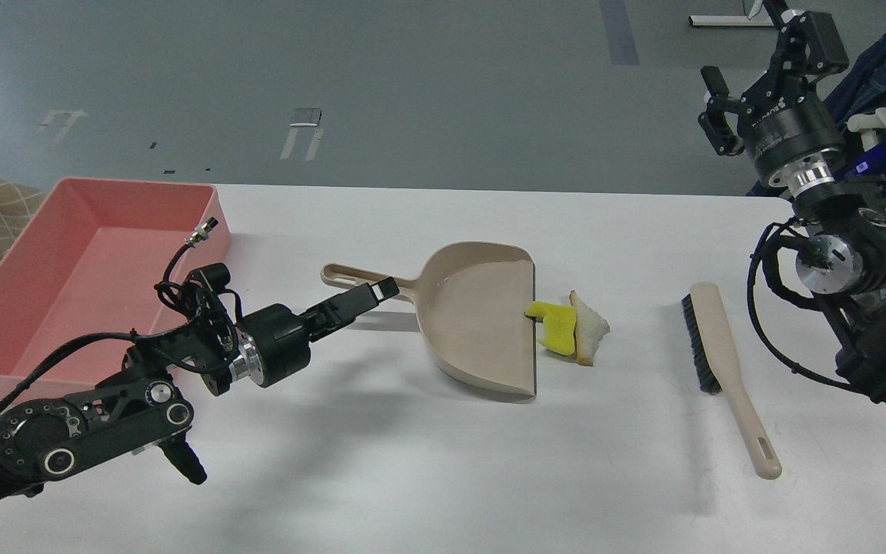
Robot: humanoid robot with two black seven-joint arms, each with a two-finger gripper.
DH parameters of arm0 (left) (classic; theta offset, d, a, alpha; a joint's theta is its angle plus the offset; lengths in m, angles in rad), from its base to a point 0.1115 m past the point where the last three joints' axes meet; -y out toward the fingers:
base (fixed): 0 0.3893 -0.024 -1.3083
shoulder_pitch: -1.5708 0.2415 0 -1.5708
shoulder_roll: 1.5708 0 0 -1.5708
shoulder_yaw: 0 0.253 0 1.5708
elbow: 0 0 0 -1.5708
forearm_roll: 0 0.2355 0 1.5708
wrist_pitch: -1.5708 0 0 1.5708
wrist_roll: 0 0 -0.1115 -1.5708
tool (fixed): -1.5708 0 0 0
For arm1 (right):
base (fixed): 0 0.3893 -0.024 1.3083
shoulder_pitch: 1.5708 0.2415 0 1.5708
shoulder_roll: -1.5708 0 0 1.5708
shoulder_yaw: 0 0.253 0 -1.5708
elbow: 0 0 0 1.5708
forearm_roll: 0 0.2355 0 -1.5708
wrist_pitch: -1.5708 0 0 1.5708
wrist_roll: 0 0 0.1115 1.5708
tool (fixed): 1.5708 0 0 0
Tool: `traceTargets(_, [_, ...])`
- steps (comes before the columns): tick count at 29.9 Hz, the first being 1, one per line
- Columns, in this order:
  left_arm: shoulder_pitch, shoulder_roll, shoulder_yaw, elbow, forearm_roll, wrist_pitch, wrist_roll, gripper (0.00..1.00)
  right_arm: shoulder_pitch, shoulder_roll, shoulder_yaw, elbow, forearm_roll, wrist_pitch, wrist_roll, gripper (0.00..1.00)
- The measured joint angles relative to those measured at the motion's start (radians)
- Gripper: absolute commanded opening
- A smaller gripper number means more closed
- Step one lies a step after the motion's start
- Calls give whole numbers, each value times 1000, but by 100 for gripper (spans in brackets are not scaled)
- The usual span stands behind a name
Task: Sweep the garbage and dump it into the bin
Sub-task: 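Lower the left gripper to the dustpan handle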
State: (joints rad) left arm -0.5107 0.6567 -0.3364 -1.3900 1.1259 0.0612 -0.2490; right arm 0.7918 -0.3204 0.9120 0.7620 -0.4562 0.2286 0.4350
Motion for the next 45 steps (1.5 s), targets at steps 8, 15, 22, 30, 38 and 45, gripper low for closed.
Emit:
traceTargets(8, [11, -22, 0, 64, 0, 12, 0, 99, -5, -4, 1, 4, 2, -2, 11, 100])
traceTargets(15, [26, -46, -1, 125, -2, 38, -5, 99, -6, 1, 1, 4, 2, -2, 11, 100])
traceTargets(22, [24, -84, -5, 168, -5, 49, -7, 99, -6, 1, 1, 4, 2, -3, 11, 100])
traceTargets(30, [9, -109, -10, 217, -10, 50, -1, 98, -5, 1, -1, 6, 3, -5, 11, 100])
traceTargets(38, [3, -137, -13, 255, -12, 58, 3, 94, -5, 1, -1, 7, 3, -5, 11, 100])
traceTargets(45, [-7, -139, -16, 268, -19, 91, 29, 91, -5, 1, -1, 8, 2, -5, 11, 100])
